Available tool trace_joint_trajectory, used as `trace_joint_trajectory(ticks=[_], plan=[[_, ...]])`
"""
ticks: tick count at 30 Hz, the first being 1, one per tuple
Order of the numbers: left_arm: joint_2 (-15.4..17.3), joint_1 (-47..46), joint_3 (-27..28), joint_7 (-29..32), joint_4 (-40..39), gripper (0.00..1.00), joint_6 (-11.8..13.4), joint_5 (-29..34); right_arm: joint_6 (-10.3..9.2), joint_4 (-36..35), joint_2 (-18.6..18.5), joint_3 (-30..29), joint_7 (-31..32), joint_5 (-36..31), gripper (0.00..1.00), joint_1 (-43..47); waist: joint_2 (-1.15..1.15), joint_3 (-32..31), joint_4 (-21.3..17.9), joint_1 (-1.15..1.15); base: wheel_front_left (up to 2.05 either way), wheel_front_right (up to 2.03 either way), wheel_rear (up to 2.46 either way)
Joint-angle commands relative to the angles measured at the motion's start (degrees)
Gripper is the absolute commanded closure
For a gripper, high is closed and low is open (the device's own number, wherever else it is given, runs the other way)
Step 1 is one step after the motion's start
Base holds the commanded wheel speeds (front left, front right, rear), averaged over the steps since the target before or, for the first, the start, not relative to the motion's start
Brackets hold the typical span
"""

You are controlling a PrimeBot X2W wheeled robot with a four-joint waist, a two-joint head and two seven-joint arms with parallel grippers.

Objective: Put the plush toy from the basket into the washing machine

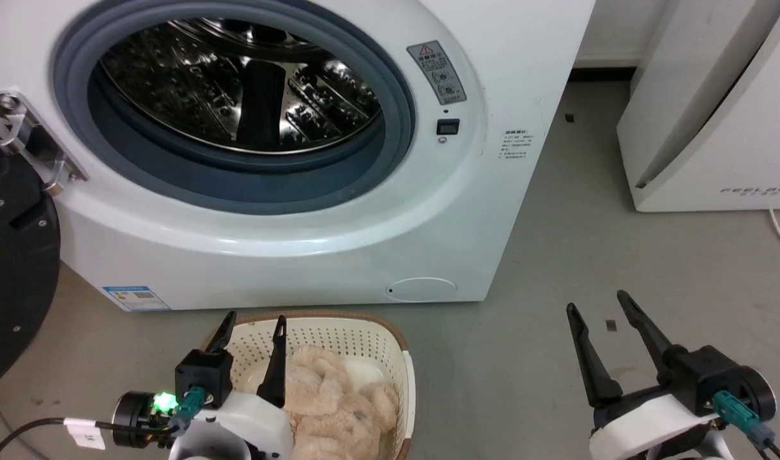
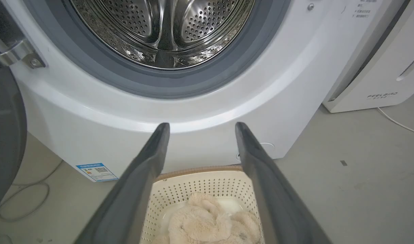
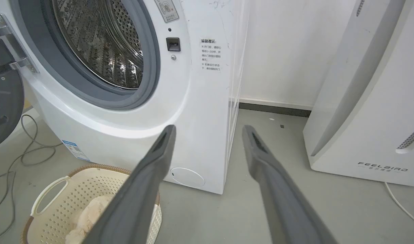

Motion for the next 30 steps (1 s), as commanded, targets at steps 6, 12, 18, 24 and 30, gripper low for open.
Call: trace_joint_trajectory(ticks=[6, 12, 18, 24, 30], plan=[[0.7, -3.2, -0.7, -1.2, 3.8, 0.0, -0.7, -0.6, -0.02, -0.7, 0.0, 0.3, -1.2, 1.0, 0.0, -1.6, 0.0, 2.8, -0.5, 0.0, 0.0, 0.0, 0.0], [1.2, -5.9, -1.8, -2.0, 6.8, 0.0, -1.3, -1.1, -0.03, -1.1, 0.0, 0.6, -2.0, 1.3, 0.0, -2.2, 0.0, 5.2, -1.0, 0.0, 0.0, 0.0, 0.0], [2.0, -8.3, -3.0, -2.6, 10.9, 0.0, -1.7, -1.5, -0.03, -1.5, 0.0, 1.1, -2.7, 1.6, 0.0, -2.7, 0.0, 7.5, -1.7, 0.0, 0.0, 0.0, 0.0], [2.8, -11.6, -4.6, -2.5, 16.8, 0.0, -2.2, -2.0, -0.03, -1.8, 0.0, 1.5, -3.4, 2.0, 0.0, -3.2, 0.0, 9.9, -2.4, 0.0, 0.0, 0.0, 0.0], [3.6, -15.3, -6.5, -3.3, 22.5, 0.0, -2.6, -2.5, -0.03, -2.2, 0.0, 1.9, -4.1, 2.3, 0.0, -3.8, 0.0, 12.5, -3.2, 0.0, 0.0, 0.0, 0.0]])
